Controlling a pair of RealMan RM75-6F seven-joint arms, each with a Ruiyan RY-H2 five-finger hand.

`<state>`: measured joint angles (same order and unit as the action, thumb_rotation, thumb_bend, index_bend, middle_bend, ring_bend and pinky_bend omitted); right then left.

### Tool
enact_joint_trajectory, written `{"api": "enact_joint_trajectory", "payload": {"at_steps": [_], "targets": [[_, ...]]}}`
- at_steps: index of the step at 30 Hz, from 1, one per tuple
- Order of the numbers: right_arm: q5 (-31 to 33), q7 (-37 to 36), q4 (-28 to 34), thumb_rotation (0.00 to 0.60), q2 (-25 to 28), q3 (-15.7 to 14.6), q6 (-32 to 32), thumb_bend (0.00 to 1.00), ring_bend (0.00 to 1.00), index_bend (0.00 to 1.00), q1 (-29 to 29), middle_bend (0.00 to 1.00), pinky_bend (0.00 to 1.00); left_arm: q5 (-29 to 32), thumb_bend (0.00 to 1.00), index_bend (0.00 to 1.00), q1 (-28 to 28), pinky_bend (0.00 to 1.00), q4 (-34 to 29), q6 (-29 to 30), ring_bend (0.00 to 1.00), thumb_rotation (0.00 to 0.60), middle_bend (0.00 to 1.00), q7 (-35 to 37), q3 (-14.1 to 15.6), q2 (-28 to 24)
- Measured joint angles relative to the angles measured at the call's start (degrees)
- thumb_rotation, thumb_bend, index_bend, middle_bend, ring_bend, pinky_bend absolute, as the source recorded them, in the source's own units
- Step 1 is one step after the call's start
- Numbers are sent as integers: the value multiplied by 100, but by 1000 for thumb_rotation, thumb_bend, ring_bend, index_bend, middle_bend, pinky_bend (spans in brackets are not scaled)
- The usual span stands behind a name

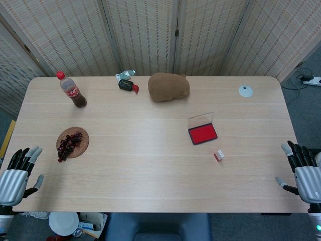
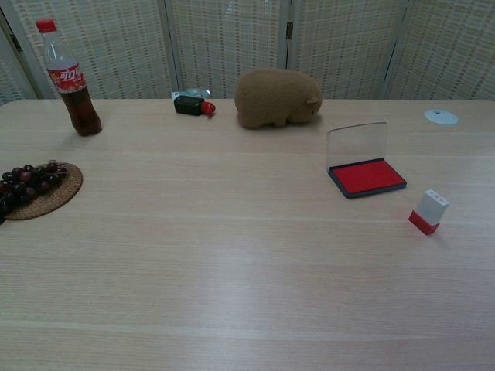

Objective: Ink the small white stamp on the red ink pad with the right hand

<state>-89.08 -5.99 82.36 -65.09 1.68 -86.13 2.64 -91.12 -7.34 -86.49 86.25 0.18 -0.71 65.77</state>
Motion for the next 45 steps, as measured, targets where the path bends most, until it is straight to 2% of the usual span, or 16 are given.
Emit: {"api": "enact_joint_trajectory", "payload": {"at_steps": [7, 13, 21, 25, 29, 36, 45], "targets": [[-70, -1, 62, 600, -15, -35, 111, 187, 0, 0, 71, 0, 0, -42, 427, 0, -9, 0, -15, 14, 0, 600, 0, -38, 14, 14], [-180, 89, 114, 600, 83, -35, 646, 192, 0, 0, 439, 2, 0, 99, 427, 0, -26, 0, 22, -48, 0, 600, 0, 17, -47, 20], [-464, 73, 108, 600, 432, -18, 2118, 201, 0, 1, 1530, 2, 0, 423, 427, 0, -54, 0, 77, -218, 0, 600, 0, -67, -151, 69], [-814, -379, -162, 600, 418, -50, 2655, 207, 0, 20, 2217, 2, 0, 679, 427, 0, -84, 0, 104, -379, 0, 600, 0, -205, -225, 118], [-1159, -659, -671, 600, 158, -190, 3092, 213, 0, 41, 2710, 4, 0, 839, 427, 0, -124, 0, 143, -511, 0, 600, 0, -307, -279, 170], [-1474, -1082, -1216, 600, -226, -557, 3311, 216, 0, 60, 3041, 4, 0, 1067, 427, 0, -161, 0, 215, -645, 0, 600, 0, -336, -363, 209], [-1476, -1413, -1723, 600, -648, -705, 3262, 229, 0, 136, 3246, 6, 0, 1113, 427, 0, -173, 0, 224, -690, 0, 600, 0, -340, -369, 217]]}}
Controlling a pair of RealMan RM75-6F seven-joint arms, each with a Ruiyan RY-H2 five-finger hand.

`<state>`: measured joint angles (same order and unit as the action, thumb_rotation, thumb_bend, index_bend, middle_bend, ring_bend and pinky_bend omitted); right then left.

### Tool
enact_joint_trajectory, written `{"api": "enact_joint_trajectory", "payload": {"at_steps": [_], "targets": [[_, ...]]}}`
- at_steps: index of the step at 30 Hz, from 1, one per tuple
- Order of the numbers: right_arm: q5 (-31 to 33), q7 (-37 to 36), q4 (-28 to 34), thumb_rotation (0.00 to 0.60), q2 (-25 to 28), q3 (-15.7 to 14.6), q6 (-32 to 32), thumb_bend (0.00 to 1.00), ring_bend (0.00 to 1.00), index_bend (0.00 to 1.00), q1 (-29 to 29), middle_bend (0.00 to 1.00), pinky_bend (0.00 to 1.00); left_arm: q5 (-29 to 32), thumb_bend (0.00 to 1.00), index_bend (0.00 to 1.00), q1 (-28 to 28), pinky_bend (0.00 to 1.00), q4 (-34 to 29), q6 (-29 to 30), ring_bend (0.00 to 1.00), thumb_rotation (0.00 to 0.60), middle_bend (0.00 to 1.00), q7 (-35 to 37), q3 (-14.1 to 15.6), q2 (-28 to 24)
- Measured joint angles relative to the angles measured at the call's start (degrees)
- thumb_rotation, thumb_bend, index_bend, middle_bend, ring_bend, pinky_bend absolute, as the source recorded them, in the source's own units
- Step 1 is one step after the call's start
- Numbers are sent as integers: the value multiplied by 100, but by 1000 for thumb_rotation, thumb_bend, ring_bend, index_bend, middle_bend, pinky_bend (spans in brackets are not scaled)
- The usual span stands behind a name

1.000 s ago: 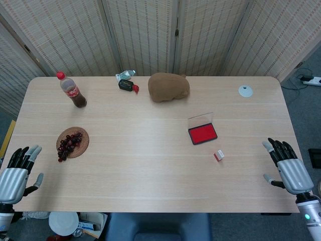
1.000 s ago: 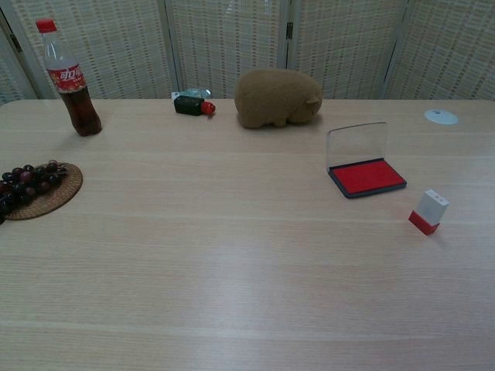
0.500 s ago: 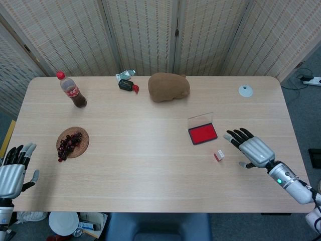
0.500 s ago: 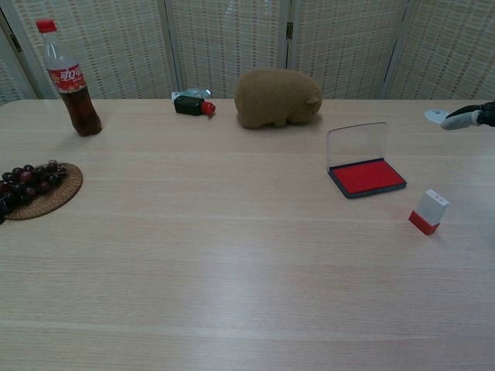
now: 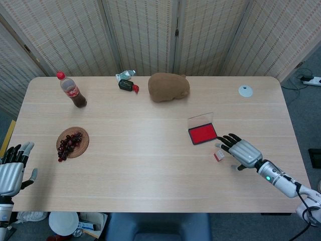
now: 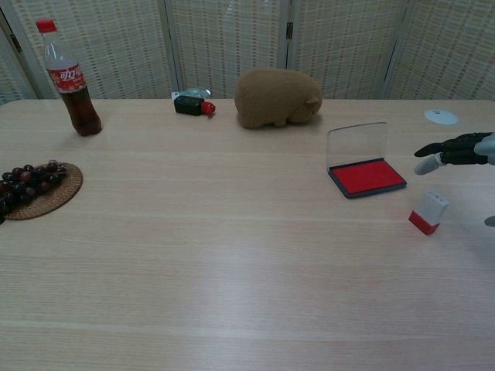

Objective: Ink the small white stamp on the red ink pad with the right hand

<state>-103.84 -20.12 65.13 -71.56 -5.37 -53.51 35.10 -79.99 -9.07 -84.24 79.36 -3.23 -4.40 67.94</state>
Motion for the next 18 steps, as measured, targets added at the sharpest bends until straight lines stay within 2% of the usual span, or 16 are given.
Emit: {"api": "enact_joint_trajectory", "payload": {"at_steps": [9, 18], "targets": [[159, 10, -198, 600, -305, -53, 52, 231, 0, 161, 153, 11, 0, -80, 427, 0, 61, 0, -25, 115, 0, 600, 0, 188, 17, -79], [448, 208, -266, 600, -446, -33, -30, 230, 0, 202, 73, 17, 0, -155, 427, 0, 66, 0, -13, 89, 0, 600, 0, 421, 53, -141]]}}
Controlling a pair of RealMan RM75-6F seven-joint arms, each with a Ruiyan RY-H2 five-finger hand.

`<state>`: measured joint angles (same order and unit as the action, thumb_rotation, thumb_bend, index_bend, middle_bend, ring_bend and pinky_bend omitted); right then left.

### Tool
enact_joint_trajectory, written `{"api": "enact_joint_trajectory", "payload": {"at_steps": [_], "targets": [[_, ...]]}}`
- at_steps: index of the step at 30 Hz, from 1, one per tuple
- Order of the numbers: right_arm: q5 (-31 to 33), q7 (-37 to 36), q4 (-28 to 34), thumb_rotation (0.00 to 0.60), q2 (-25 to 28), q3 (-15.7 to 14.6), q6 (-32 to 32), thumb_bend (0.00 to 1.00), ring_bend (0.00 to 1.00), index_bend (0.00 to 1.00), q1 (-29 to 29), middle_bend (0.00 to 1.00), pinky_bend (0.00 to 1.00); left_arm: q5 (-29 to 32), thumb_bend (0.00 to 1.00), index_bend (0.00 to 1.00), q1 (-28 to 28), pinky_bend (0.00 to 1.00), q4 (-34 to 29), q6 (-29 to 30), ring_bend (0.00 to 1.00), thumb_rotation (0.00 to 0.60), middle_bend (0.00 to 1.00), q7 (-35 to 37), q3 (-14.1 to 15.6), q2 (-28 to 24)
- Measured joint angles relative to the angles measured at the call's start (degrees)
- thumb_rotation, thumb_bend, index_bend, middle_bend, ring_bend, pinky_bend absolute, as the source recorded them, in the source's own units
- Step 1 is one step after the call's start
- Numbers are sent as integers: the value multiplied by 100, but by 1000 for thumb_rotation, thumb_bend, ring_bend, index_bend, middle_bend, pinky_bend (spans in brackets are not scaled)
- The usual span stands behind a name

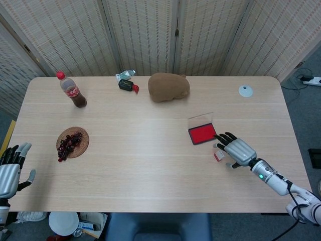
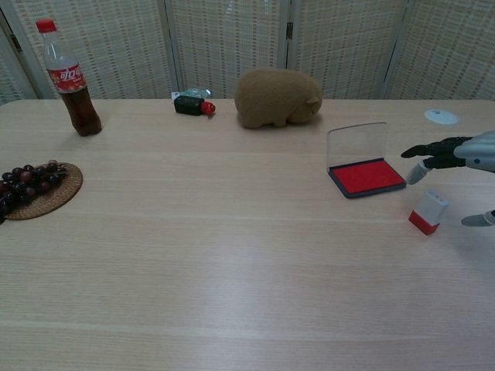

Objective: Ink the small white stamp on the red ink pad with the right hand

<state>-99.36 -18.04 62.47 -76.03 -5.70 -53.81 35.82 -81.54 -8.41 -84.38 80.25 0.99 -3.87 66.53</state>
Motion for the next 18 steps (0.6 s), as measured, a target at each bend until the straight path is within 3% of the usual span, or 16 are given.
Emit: {"api": "enact_joint_trajectory", "payload": {"at_steps": [18], "targets": [[603, 906, 281, 600, -162, 181, -73, 222, 0, 294, -220, 28, 0, -347, 427, 0, 30, 0, 25, 114, 0, 600, 0, 490, 126, -141]]}}
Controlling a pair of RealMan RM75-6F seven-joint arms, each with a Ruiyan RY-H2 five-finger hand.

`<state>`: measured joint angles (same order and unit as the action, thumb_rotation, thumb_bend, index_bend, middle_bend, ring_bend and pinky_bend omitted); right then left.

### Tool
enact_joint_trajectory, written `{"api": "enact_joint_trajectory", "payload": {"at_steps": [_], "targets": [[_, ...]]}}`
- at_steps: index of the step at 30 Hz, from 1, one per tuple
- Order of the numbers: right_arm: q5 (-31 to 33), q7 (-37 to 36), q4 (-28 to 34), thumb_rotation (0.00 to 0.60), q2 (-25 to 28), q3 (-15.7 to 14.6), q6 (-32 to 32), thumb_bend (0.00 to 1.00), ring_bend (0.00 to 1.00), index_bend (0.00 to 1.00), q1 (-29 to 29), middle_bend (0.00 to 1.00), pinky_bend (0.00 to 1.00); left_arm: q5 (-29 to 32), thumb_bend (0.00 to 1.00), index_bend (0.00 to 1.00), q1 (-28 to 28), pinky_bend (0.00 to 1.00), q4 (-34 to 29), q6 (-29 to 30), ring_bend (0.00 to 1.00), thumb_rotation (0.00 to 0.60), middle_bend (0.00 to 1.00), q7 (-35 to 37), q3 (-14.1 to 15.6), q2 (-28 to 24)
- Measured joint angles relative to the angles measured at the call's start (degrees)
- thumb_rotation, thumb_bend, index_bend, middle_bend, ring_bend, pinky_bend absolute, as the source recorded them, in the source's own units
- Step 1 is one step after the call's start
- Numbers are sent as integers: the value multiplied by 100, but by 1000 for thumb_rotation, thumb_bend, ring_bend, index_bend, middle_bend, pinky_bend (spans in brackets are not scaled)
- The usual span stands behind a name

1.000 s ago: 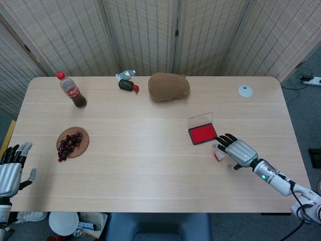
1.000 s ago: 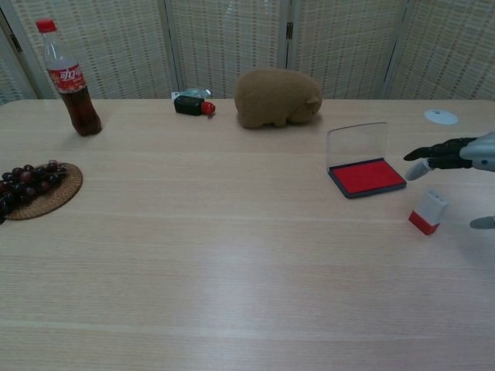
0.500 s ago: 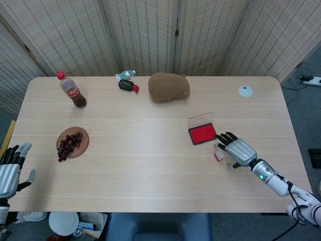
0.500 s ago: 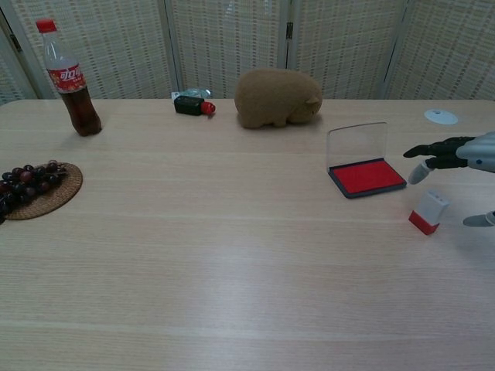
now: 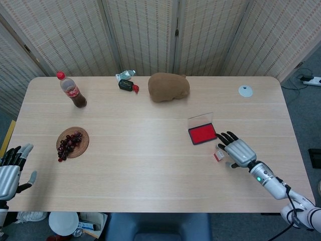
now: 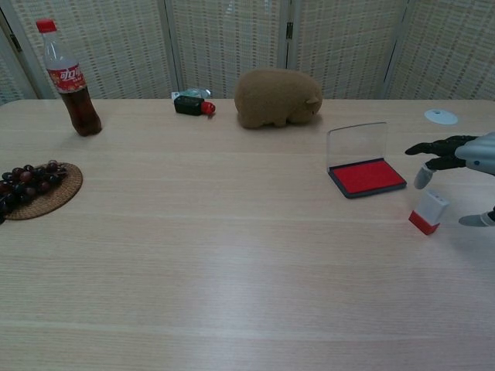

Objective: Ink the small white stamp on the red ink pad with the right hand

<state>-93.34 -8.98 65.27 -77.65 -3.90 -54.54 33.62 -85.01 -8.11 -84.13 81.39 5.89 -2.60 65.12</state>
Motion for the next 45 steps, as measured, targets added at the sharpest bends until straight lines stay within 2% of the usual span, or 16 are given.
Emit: {"api": "enact_joint_trajectory", "payload": {"at_steps": [12, 29, 35, 45], "targets": [[196, 266, 7, 600, -141, 83, 119, 222, 0, 327, 48, 33, 0, -80, 427, 0, 18, 0, 22, 53, 0, 600, 0, 127, 31, -27], [340, 524, -43, 600, -263, 148, 107, 249, 0, 581, 54, 57, 0, -284, 427, 0, 29, 0, 165, 243, 0, 600, 0, 286, 59, 29], [350, 551, -4, 600, -236, 164, 10, 256, 0, 706, 23, 72, 0, -366, 428, 0, 37, 0, 195, 321, 0, 600, 0, 317, 73, 50], [570, 496, 398, 600, 141, 377, 99, 258, 0, 751, 130, 87, 0, -352, 427, 0, 13, 0, 244, 278, 0, 600, 0, 336, 76, 81]]}}
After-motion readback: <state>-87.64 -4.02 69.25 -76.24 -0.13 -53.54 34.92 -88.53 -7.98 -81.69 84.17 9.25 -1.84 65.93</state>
